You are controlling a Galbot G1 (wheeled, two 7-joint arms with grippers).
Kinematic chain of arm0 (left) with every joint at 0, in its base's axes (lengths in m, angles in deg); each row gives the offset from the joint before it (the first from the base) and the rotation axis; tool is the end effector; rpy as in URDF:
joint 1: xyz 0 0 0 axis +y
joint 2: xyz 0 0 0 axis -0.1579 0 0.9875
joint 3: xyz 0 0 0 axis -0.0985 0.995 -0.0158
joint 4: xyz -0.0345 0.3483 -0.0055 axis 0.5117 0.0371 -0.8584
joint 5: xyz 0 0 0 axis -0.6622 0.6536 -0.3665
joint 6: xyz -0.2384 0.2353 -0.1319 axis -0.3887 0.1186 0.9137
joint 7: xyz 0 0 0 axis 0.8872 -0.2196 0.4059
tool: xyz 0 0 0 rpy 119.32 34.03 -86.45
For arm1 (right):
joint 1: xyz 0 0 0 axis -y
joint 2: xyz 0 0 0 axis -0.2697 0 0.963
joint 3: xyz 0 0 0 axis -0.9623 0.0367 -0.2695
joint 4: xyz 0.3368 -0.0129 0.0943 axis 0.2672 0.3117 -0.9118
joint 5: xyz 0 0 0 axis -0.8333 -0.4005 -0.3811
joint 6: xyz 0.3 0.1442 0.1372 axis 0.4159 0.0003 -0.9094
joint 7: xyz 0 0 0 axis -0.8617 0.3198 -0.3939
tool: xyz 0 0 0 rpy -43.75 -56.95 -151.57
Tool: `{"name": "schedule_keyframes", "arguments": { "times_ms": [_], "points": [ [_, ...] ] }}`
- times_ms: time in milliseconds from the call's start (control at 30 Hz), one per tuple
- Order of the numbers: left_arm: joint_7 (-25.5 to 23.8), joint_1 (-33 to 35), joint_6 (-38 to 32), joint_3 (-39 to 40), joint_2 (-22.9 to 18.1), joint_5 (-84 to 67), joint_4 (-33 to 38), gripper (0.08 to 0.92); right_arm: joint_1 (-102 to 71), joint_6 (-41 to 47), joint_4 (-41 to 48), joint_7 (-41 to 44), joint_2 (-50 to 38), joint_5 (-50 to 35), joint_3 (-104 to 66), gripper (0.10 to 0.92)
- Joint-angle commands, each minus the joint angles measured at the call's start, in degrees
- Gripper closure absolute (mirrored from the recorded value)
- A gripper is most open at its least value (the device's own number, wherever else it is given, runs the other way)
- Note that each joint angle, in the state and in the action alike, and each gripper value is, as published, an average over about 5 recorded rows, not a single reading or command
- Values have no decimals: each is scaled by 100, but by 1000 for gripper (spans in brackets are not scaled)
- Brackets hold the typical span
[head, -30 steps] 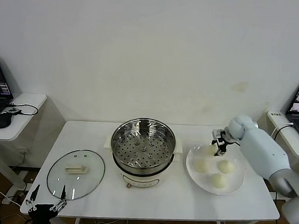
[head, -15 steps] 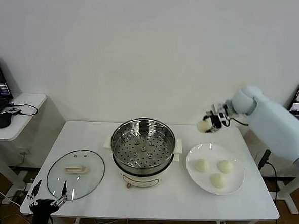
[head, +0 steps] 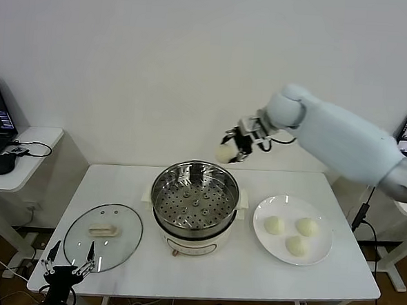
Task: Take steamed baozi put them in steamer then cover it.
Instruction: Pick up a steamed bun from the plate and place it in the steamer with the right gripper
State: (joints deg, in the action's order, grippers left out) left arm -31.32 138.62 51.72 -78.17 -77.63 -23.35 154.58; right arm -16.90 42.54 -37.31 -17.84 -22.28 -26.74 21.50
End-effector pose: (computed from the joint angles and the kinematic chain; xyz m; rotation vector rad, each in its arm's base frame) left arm 0.1326 0.1247 -0.3602 0.2128 -3.0116 -0.2569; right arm 0.5935 0.0867 -0.0319 1.7597 -1.3617 1.9671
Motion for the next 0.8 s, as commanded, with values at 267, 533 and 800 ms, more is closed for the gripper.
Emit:
{"name": "schedule_keyframes", "arguments": {
  "times_ms": [267, 533, 800],
  "points": [
    [-11, -70, 6, -25, -42, -74, -5, 177, -154, -1546, 850, -309, 1093, 1046, 729, 406],
    [-8, -101, 0, -41, -81, -43, -42, 177, -448, -2138, 1232, -642, 1219, 1783, 692, 406],
    [-11, -103, 2, -58, -60, -41, -31, 177, -691, -2461, 1588, -944, 1434, 2351, 490, 401]
  ]
}}
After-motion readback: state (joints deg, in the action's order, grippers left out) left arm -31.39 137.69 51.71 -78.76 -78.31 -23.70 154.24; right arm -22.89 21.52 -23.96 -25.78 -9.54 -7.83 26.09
